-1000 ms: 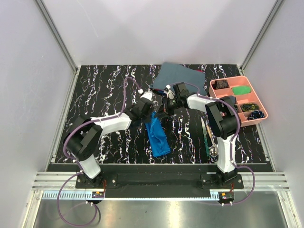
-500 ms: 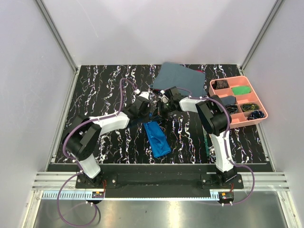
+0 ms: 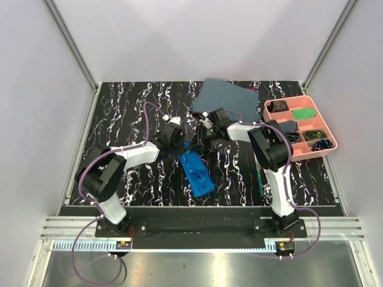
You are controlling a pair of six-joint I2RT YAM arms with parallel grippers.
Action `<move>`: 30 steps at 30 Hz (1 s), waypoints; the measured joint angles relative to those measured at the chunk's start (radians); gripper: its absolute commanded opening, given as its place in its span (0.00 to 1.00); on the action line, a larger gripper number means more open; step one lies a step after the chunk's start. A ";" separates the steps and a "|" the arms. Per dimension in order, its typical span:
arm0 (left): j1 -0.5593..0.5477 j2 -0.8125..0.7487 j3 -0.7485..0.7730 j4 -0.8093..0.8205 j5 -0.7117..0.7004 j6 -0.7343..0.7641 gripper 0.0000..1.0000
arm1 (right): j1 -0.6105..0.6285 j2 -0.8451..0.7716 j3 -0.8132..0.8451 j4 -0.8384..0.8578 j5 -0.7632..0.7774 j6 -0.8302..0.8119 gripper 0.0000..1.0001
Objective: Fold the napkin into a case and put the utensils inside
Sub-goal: Stuff the top corner of the smaller-rectangle-folded napkin at the center of the board.
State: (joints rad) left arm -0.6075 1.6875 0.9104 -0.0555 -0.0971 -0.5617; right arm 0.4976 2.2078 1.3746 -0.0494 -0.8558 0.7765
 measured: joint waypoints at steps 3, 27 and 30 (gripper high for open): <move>0.000 0.000 -0.005 -0.001 0.010 -0.008 0.00 | -0.002 -0.025 -0.016 -0.001 -0.002 -0.011 0.34; 0.000 -0.002 -0.005 0.004 0.028 -0.009 0.00 | -0.031 -0.067 0.000 -0.069 -0.005 -0.086 0.12; 0.000 -0.008 -0.005 0.005 0.034 -0.009 0.00 | -0.031 -0.063 0.002 -0.068 -0.012 -0.087 0.07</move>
State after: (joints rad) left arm -0.6075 1.6798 0.9058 -0.0505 -0.0628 -0.5709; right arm 0.4671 2.1445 1.3769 -0.1173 -0.8677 0.6899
